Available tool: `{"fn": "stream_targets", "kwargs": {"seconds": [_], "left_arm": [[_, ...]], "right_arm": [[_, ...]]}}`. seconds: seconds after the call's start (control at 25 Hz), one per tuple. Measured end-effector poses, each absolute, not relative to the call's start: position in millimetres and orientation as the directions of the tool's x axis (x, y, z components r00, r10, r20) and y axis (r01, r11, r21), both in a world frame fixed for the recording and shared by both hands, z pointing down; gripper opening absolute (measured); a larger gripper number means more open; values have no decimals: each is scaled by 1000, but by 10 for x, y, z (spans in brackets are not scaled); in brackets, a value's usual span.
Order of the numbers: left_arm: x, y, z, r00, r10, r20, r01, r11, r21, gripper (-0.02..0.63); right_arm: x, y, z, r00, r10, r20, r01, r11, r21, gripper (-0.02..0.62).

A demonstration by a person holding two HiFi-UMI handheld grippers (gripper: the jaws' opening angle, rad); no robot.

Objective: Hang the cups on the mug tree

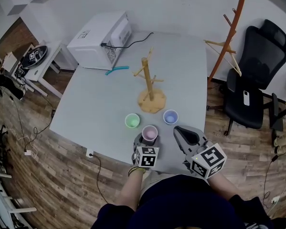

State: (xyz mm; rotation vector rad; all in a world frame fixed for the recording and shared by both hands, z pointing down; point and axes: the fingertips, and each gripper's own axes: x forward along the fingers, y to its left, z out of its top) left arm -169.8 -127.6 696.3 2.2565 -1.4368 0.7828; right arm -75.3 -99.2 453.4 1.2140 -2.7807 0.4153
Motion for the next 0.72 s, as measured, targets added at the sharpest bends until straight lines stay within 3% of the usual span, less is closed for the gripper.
{"fn": "stream_targets", "kwargs": {"seconds": [0.72], "left_arm": [[-1693, -1416, 6482, 314, -762, 566, -923, -385, -5, 279]], "right_arm": [[-839, -912, 4546, -738, -648, 188, -675, 705, -219, 31]]}}
